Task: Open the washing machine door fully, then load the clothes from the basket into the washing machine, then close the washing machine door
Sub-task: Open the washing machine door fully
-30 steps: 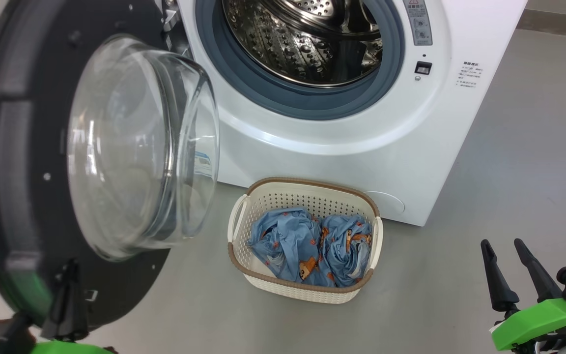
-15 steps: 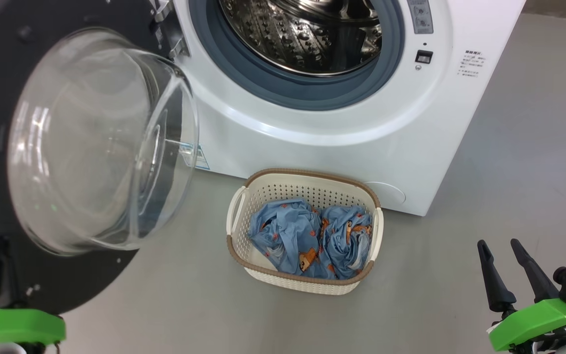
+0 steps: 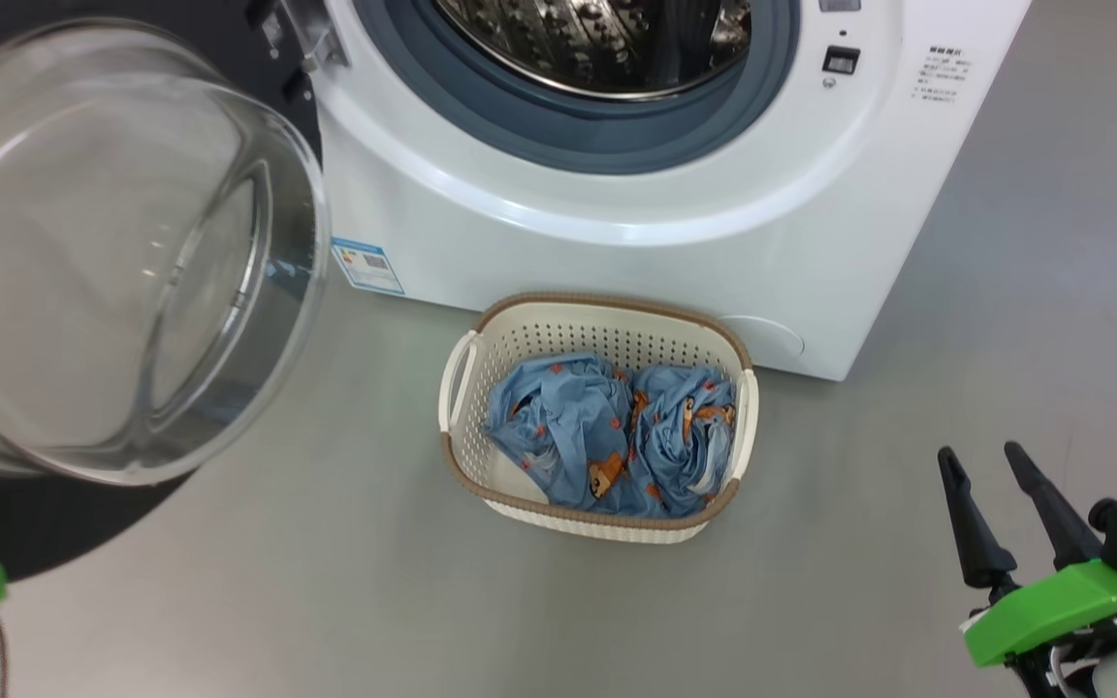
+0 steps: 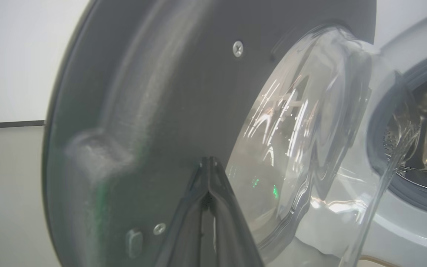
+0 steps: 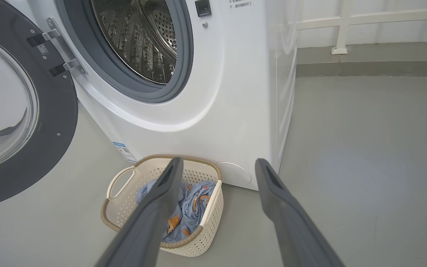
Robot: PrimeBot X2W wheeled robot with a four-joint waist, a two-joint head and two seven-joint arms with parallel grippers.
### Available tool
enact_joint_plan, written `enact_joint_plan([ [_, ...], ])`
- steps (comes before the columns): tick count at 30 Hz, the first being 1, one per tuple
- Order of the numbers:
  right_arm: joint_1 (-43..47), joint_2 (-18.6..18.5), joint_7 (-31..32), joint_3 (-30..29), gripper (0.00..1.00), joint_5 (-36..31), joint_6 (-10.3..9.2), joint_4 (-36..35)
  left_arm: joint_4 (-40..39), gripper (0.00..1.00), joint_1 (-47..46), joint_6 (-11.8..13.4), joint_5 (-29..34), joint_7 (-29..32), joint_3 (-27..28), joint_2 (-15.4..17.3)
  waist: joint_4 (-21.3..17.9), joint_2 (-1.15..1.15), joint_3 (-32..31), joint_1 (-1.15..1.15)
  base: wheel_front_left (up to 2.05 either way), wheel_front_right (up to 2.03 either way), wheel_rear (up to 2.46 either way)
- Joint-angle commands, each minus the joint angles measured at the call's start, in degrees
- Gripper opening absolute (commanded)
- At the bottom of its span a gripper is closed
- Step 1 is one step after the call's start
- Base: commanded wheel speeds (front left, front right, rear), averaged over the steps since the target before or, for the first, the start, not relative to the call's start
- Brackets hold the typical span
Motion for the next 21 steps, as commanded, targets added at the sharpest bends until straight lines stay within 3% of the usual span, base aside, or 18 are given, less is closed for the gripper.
enact_joint_plan([
  [1,-1.62,-1.16,-0.69,1.61,1.0,-0.58,0.09,-1.29,-0.12,0.0,-3.04,-0.05,0.79,-0.76,3.85,4.15,-0.34,0.0,1.02,0.0,0.0,0.0,0.0],
  [21,-7.01,-3.04,-0.69,4.5,1.0,-1.02,0.09,-1.03,13.42,0.0,-13.88,-4.76,7.41,-0.76,14.72,8.01,-1.63,0.0,6.64,0.0,0.0,0.0,0.0],
])
